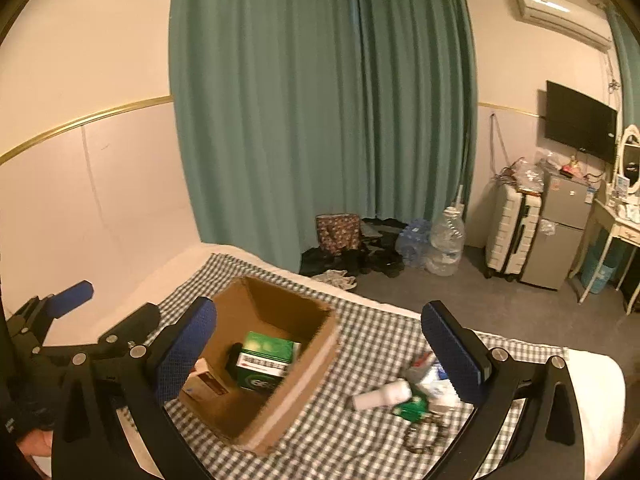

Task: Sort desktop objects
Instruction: 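Withdraw both tools from the cardboard box toward the remaining items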

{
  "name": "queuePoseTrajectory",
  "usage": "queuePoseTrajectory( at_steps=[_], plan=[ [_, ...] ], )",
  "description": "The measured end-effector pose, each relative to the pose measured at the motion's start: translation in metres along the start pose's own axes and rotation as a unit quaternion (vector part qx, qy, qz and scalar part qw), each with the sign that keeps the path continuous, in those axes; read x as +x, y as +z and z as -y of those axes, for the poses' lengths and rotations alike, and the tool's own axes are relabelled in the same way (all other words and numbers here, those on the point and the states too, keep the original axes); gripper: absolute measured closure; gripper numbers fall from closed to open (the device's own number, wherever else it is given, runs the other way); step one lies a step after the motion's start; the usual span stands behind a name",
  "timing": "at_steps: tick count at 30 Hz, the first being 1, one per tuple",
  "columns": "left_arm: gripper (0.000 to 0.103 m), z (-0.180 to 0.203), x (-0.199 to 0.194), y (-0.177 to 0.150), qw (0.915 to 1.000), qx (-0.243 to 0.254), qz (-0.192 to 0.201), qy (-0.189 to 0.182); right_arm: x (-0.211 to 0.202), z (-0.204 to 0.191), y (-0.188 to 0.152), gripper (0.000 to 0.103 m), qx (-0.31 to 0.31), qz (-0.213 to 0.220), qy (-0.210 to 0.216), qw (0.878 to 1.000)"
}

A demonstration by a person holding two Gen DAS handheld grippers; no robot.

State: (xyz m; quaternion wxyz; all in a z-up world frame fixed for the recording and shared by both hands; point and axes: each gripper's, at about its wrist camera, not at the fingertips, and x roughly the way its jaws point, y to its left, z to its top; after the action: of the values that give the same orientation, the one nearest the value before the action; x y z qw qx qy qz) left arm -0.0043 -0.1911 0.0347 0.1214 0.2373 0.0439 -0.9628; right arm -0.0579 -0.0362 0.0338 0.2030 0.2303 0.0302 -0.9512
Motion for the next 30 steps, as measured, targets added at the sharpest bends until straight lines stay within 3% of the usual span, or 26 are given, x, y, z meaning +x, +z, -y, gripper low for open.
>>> queuePoseTrajectory(
  at_steps=[17, 30],
  plan=[
    [0.0, 0.091, -0.027, -0.002, 0.9983, 0.042, 0.027, -0.031, -0.07, 0.113, -0.01, 0.0, 0.052, 0.023, -0.05, 0.997],
    [0.0, 0.146, -0.009, -0.021, 0.9957, 0.062, 0.019, -0.066, -0.089, 0.175, -0.03, 0.0, 0.076, 0.029, -0.081, 0.993]
  ],
)
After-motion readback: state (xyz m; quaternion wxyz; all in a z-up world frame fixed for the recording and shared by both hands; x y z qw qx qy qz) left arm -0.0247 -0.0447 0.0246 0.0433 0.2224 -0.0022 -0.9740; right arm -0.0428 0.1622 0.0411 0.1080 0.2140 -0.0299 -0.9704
